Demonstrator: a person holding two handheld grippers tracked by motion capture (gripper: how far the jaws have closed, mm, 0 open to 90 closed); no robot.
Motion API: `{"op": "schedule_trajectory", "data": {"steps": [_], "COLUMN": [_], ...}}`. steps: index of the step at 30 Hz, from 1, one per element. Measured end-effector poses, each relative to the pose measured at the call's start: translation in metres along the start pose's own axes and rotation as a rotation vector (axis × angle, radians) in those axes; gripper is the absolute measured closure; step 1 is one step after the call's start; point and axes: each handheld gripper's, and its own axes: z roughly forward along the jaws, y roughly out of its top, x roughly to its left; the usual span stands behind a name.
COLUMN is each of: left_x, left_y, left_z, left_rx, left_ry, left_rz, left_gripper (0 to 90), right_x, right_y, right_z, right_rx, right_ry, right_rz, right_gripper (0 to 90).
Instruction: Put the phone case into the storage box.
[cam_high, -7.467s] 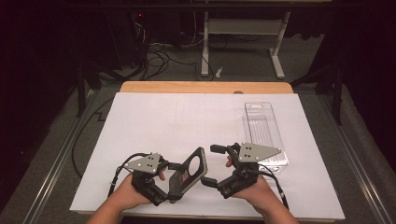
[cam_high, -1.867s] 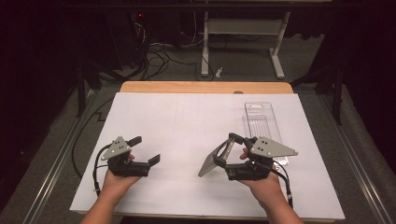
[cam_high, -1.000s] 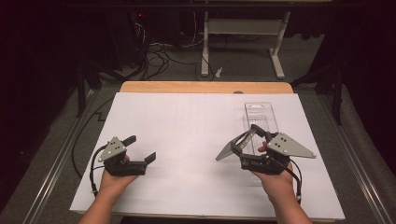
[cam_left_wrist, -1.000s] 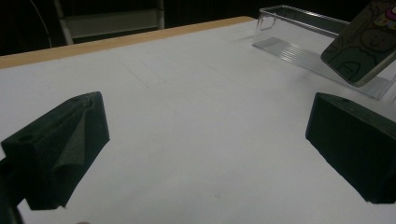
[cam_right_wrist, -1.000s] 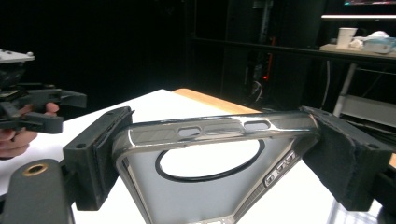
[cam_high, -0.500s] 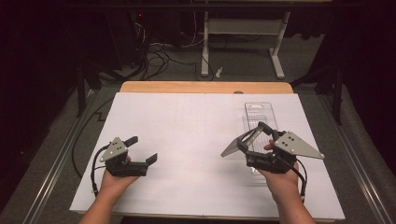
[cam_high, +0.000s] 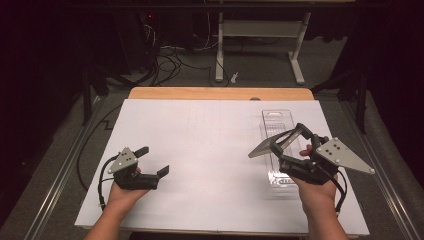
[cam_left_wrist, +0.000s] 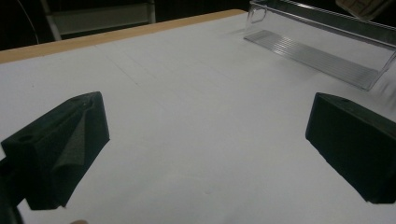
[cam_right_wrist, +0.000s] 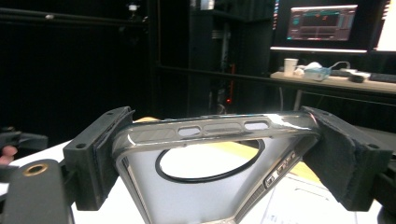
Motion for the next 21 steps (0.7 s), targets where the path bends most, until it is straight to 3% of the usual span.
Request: {"op": "schedule_trajectory", "data": {"steps": [11, 21], "left_x": [-0.001, -0.003], "left_y": [0.0, 0.0], "left_z": [0.0, 0.001], "left_rx": [-0.002, 0.011], "left_ry": [0.001, -0.002], "left_rz": [0.001, 0.014], "left_gripper": [0.6, 0.6], "right_x": [-0.013, -0.025], "right_y": [0.007, 0.002], "right_z": [-0.012, -0.015], "right_rx": [-0.016, 0.009], "right_ry": [-0.082, -0.162], "right_rz": [-0.01, -0.026], "right_gripper": [13.7, 13.7]}}
